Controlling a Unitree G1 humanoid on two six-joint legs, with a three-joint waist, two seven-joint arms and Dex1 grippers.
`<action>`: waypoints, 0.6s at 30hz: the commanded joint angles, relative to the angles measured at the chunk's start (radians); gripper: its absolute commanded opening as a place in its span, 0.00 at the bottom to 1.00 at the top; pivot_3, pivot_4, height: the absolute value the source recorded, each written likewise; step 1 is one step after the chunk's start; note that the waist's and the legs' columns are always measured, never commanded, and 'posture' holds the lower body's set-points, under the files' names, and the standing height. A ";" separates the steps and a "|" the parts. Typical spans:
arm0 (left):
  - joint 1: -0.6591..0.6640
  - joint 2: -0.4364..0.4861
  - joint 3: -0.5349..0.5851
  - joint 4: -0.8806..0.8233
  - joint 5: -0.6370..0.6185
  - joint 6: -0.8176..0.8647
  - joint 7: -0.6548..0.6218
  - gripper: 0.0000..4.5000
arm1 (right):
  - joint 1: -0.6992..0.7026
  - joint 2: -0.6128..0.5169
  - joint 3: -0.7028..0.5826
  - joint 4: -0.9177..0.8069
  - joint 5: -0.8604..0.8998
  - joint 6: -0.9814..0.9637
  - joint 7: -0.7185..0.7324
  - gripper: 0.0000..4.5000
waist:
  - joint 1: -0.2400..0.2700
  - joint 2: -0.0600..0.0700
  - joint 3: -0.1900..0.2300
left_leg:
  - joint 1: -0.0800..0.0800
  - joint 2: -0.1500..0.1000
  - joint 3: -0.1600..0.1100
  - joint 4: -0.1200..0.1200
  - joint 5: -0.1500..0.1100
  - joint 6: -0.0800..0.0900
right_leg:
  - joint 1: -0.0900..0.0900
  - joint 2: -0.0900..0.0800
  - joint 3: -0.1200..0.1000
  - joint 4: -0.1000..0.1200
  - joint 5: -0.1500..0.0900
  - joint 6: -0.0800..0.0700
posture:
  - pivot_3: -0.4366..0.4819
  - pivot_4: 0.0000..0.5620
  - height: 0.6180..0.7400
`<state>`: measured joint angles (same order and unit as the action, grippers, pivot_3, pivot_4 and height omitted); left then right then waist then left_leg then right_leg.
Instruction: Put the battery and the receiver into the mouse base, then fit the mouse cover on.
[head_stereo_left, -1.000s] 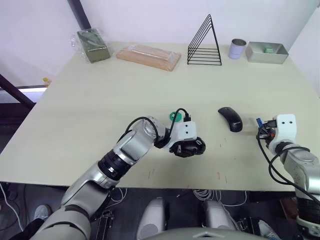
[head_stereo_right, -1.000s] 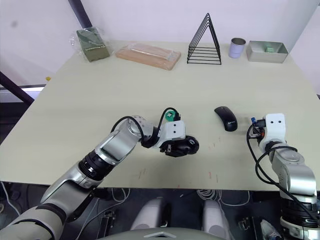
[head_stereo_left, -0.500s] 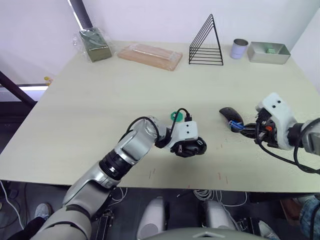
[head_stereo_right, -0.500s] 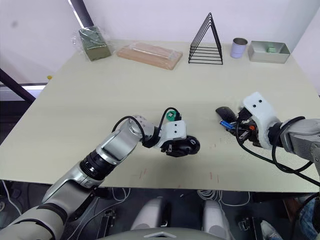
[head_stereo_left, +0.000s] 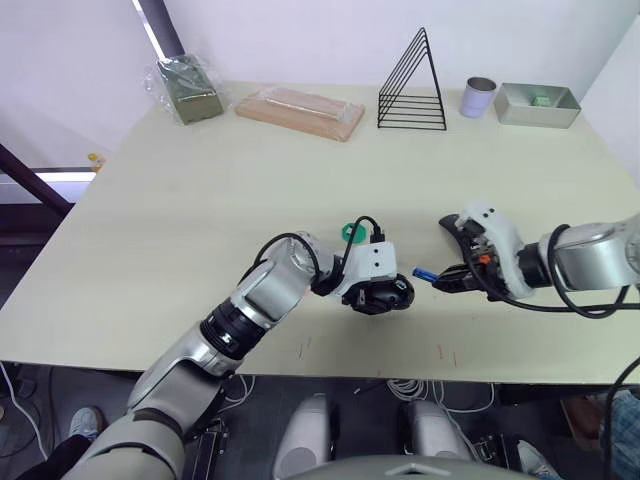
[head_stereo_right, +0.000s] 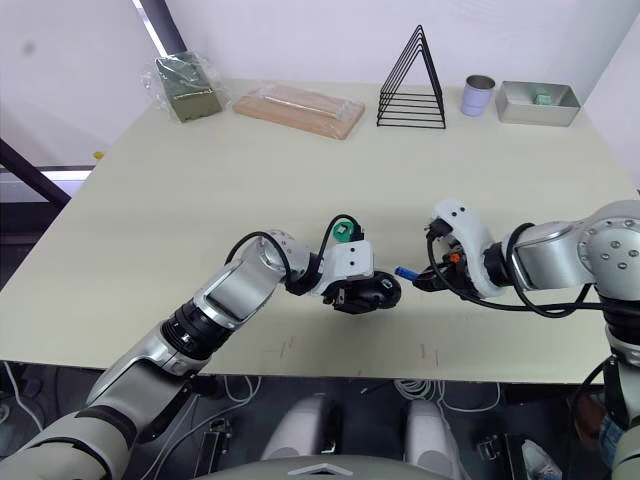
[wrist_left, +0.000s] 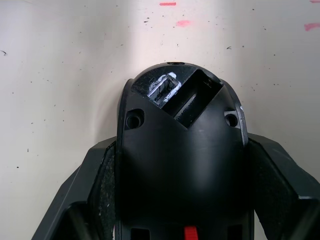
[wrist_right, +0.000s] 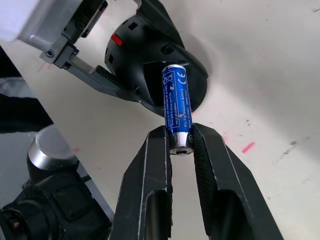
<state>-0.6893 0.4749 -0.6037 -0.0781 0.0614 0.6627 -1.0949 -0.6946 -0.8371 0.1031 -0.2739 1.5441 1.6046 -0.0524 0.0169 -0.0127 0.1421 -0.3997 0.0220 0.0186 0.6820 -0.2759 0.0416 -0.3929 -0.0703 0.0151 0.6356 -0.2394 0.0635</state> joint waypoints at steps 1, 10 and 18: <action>0.019 -0.005 -0.036 0.023 0.024 0.007 0.012 0.65 | -0.016 -0.034 0.070 0.006 0.166 -0.060 -0.129 0.03 | 0.000 0.000 0.000 | 0.000 0.000 0.000 0.000 0.000 0.000 | 0.000 0.000 0.000 0.000 0.000 0.000 | 0.48 0.27 1.00; 0.022 -0.007 -0.035 0.017 0.025 0.013 0.013 0.65 | -0.057 -0.125 0.276 0.016 0.421 -0.265 -0.389 0.03 | -0.002 0.000 0.000 | 0.000 0.000 0.000 0.000 0.000 0.001 | 0.000 0.000 0.000 -0.001 0.000 0.000 | 0.48 0.27 1.00; 0.025 -0.007 -0.034 0.014 0.026 0.016 0.013 0.65 | -0.079 -0.112 0.357 0.016 0.428 -0.322 -0.472 0.03 | -0.002 0.000 0.000 | -0.002 0.000 0.000 0.000 -0.001 0.002 | 0.000 0.000 -0.001 -0.003 0.000 0.000 | 0.48 0.27 1.00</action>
<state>-0.6860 0.4739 -0.6025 -0.0883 0.0652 0.6706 -1.0958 -0.7554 -0.9467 0.4574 -0.2526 1.9512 1.3022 -0.5095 0.0153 -0.0125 0.1422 -0.4016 0.0224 0.0187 0.6819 -0.2766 0.0433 -0.3933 -0.0707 0.0144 0.6324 -0.2393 0.0636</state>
